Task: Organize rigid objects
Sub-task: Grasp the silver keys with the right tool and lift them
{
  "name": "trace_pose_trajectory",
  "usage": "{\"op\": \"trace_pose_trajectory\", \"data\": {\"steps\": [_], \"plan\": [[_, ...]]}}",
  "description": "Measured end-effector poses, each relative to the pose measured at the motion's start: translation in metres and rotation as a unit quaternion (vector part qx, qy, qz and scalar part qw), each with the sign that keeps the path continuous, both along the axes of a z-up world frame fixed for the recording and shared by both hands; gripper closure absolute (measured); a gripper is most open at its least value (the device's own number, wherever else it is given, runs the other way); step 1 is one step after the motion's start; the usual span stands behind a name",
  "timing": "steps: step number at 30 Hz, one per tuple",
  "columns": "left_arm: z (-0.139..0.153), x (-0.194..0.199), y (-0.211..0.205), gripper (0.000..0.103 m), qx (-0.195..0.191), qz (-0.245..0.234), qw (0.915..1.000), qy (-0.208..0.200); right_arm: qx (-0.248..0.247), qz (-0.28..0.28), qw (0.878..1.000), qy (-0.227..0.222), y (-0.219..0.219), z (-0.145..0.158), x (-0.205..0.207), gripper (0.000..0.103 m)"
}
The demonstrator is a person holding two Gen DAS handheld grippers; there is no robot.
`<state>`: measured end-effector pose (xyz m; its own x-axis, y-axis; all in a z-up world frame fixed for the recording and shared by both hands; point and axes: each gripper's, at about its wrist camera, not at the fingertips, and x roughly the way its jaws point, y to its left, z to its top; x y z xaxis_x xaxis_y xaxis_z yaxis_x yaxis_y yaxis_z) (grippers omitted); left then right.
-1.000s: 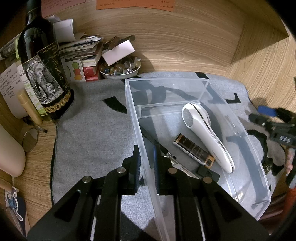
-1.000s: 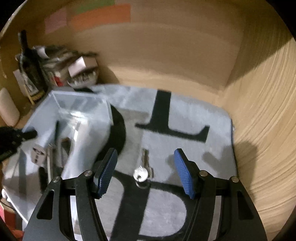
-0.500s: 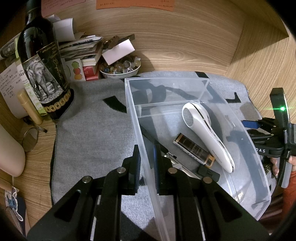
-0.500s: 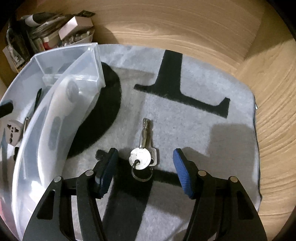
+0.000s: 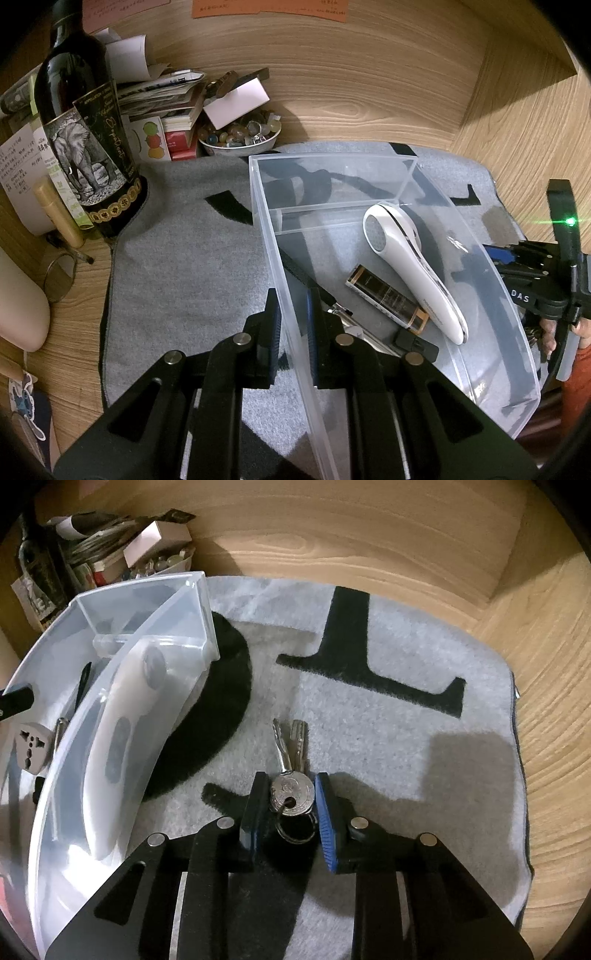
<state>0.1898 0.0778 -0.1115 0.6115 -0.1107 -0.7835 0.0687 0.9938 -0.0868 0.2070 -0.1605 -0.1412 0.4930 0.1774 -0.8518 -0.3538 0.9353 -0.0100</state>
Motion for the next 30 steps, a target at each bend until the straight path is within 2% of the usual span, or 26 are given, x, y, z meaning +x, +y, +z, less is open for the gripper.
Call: {"op": "trace_pose_trajectory", "data": {"steps": [9, 20, 30], "plan": [[0.0, 0.0, 0.0, 0.092, 0.0, 0.0, 1.0, 0.0, 0.019, -0.006, 0.999, -0.041, -0.005, 0.027, -0.013, 0.08], [-0.001, -0.001, 0.0, 0.092, 0.001, 0.0, 1.0, 0.0, 0.047, 0.001, 0.993, -0.107, -0.003, 0.078, -0.028, 0.08], [-0.001, -0.001, 0.0, 0.092, 0.001, -0.001, 1.0, 0.0, 0.073, 0.046, 0.982, -0.169, 0.025, 0.12, -0.049, 0.08]]}}
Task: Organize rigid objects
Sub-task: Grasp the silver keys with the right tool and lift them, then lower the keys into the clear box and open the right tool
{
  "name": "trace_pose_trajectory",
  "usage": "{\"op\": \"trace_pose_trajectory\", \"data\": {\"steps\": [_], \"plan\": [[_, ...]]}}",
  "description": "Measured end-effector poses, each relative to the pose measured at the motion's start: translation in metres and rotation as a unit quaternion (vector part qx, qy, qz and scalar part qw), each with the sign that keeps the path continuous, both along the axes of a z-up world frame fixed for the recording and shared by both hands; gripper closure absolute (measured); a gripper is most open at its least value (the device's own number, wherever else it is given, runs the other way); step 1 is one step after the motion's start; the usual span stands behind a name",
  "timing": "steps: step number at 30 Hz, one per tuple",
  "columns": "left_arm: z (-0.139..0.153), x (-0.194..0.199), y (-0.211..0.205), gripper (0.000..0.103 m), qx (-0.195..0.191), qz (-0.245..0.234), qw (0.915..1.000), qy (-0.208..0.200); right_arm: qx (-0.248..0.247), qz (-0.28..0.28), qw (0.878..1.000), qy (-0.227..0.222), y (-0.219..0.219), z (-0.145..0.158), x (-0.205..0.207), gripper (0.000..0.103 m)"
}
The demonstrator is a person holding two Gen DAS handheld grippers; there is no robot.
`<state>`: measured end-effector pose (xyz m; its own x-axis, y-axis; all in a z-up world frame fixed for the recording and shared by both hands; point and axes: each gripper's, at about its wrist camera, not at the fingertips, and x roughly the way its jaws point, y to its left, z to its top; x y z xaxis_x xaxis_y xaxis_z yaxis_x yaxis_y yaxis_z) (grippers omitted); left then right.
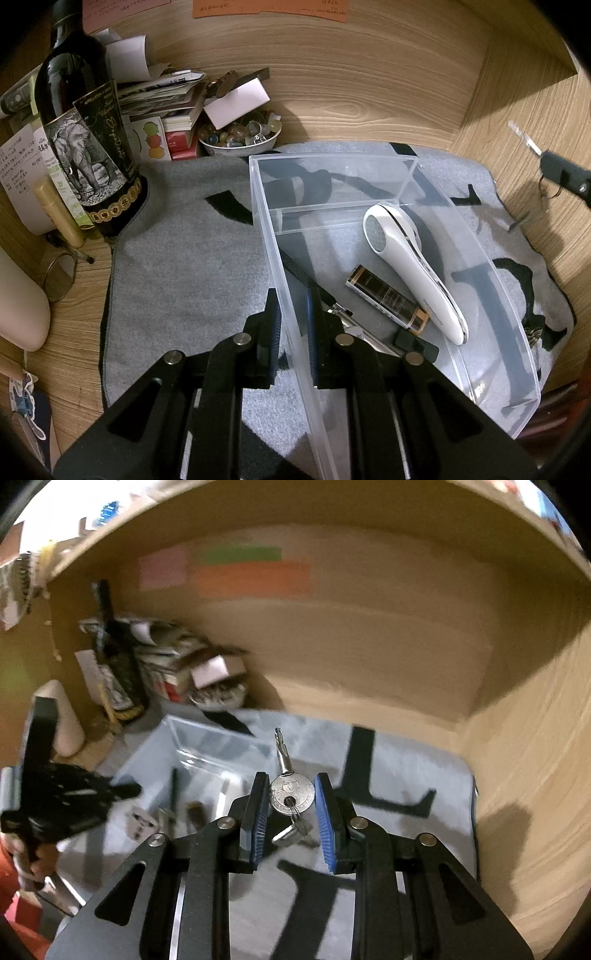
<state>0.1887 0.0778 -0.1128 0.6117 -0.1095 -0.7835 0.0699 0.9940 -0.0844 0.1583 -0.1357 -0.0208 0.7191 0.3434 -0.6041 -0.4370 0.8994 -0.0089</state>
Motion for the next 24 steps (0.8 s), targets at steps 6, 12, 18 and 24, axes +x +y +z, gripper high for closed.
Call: {"op": "trace_pose_trajectory", "data": {"steps": [6, 12, 18, 24], "plan": [[0.0, 0.0, 0.0, 0.092, 0.0, 0.0, 1.0, 0.0, 0.006, 0.044, 0.999, -0.014, 0.027, 0.01, -0.012, 0.08], [0.0, 0.0, 0.0, 0.092, 0.0, -0.001, 1.0, 0.0, -0.005, 0.084, 0.996, 0.0, 0.054, 0.0, -0.018, 0.08], [0.0, 0.0, 0.001, 0.092, -0.001, -0.001, 1.0, 0.0, -0.029, 0.11, 0.993, 0.031, 0.077, -0.023, -0.013, 0.08], [0.0, 0.0, 0.001, 0.092, 0.0, -0.001, 1.0, 0.0, -0.05, 0.123, 0.988, 0.074, 0.092, -0.049, -0.001, 0.08]]}}
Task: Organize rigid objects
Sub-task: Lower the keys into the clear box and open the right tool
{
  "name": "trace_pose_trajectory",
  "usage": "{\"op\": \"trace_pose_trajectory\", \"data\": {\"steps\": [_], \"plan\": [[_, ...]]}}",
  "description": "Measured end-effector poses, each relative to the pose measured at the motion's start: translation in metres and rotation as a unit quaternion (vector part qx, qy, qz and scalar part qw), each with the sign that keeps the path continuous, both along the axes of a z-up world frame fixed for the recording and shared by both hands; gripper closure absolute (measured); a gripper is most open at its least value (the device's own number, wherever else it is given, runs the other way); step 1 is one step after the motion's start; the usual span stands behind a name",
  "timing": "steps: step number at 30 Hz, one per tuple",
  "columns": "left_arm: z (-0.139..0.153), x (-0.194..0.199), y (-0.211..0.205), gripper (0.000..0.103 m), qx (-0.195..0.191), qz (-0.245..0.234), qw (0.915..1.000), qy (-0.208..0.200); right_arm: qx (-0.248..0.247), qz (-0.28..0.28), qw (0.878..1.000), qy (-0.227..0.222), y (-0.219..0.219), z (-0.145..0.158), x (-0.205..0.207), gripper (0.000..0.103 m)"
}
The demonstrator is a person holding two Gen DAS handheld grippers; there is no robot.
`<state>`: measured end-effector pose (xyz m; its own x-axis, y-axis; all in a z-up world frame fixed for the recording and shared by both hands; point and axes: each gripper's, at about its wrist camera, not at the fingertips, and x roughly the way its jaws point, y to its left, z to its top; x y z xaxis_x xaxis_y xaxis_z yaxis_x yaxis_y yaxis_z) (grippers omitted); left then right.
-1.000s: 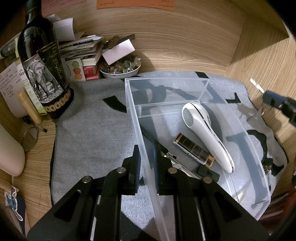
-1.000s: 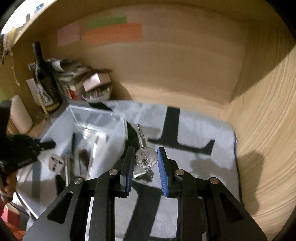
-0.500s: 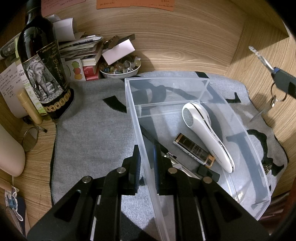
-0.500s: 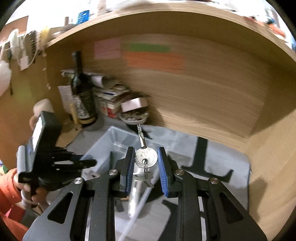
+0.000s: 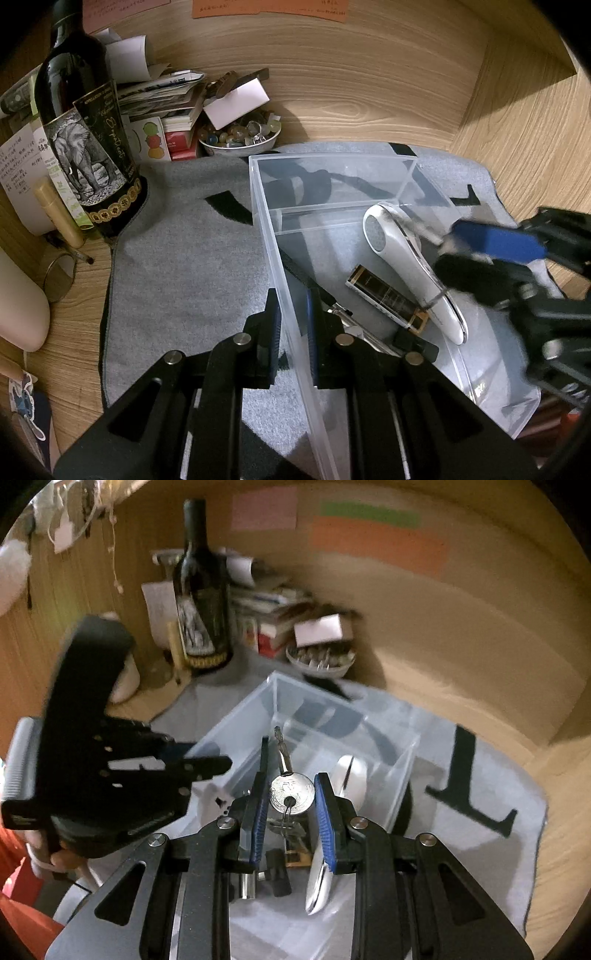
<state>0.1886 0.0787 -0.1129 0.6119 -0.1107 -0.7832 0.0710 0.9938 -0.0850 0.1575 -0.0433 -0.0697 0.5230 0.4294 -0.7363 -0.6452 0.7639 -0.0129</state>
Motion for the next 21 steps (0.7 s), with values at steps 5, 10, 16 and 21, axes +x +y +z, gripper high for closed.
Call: {"op": "trace_pose_trajectory", "data": {"steps": [5, 10, 16, 21], "plan": [[0.0, 0.0, 0.0, 0.092, 0.0, 0.0, 1.0, 0.0, -0.019, 0.003, 0.999, 0.035, 0.006, -0.018, 0.009, 0.08], [0.0, 0.0, 0.0, 0.092, 0.0, 0.0, 1.0, 0.0, -0.033, 0.005, 0.998, 0.058, 0.007, -0.029, 0.014, 0.08], [0.0, 0.0, 0.0, 0.092, 0.0, 0.0, 1.0, 0.0, -0.045, 0.006, 0.998, 0.052, 0.009, -0.029, 0.01, 0.08], [0.0, 0.0, 0.0, 0.092, 0.0, 0.0, 1.0, 0.0, -0.04, -0.001, 0.999, 0.034, 0.004, -0.02, 0.006, 0.066]]}}
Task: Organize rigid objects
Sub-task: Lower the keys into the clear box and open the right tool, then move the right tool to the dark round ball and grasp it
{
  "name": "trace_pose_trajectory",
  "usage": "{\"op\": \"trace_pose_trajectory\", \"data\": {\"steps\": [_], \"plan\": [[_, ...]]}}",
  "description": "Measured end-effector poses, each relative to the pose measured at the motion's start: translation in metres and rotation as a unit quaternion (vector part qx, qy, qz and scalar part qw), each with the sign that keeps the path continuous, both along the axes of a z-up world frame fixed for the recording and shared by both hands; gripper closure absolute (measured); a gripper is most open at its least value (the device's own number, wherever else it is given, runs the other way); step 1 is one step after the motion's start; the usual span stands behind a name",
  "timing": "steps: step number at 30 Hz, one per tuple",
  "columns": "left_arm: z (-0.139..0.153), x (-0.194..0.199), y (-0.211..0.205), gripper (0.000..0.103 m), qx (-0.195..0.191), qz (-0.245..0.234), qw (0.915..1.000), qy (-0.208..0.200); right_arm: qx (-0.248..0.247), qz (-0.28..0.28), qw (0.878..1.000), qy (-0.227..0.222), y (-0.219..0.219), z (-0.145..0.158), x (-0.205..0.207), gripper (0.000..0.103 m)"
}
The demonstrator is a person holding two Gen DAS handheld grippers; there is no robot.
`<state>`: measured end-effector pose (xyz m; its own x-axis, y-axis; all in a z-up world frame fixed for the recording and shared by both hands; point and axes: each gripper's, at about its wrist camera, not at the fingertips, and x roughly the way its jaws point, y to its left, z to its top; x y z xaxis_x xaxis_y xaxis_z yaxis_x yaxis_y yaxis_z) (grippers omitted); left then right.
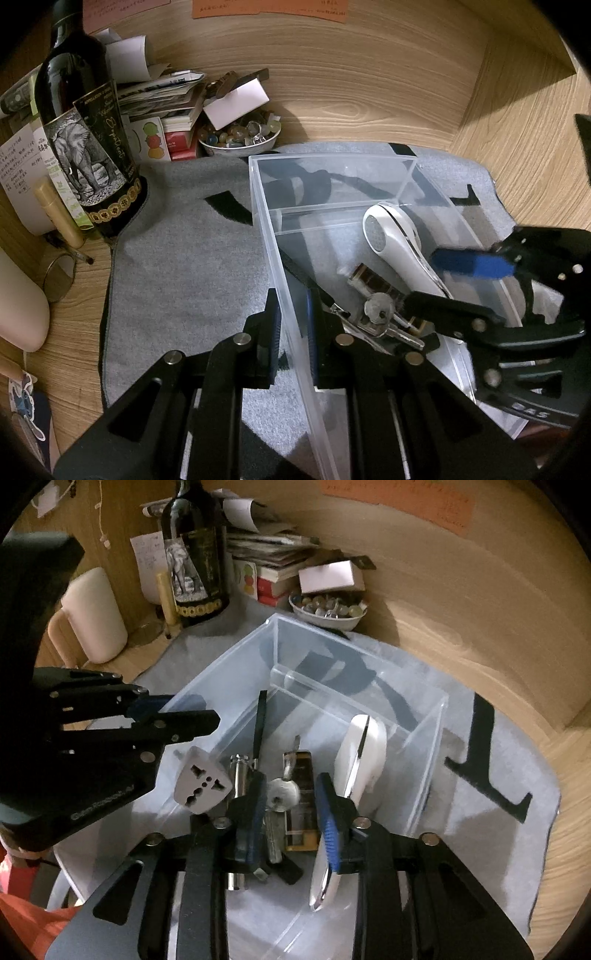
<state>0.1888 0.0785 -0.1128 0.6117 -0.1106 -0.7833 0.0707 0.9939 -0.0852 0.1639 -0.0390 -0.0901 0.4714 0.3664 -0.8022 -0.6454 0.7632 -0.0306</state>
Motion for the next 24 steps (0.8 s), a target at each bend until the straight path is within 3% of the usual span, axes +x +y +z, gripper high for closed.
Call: {"op": "trace_pose_trajectory", "data": {"steps": [6, 15, 24], "plan": [[0.0, 0.0, 0.0, 0.092, 0.0, 0.0, 1.0, 0.0, 0.014, -0.035, 0.998, -0.054, -0.017, 0.024, -0.009, 0.03], [0.0, 0.0, 0.0, 0.091, 0.0, 0.0, 1.0, 0.0, 0.035, -0.112, 0.988, -0.103, -0.073, 0.053, -0.024, 0.02], [0.001, 0.001, -0.001, 0.091, 0.0, -0.001, 1.0, -0.001, 0.028, -0.207, 0.973, -0.098, -0.132, 0.04, -0.045, 0.019]]}}
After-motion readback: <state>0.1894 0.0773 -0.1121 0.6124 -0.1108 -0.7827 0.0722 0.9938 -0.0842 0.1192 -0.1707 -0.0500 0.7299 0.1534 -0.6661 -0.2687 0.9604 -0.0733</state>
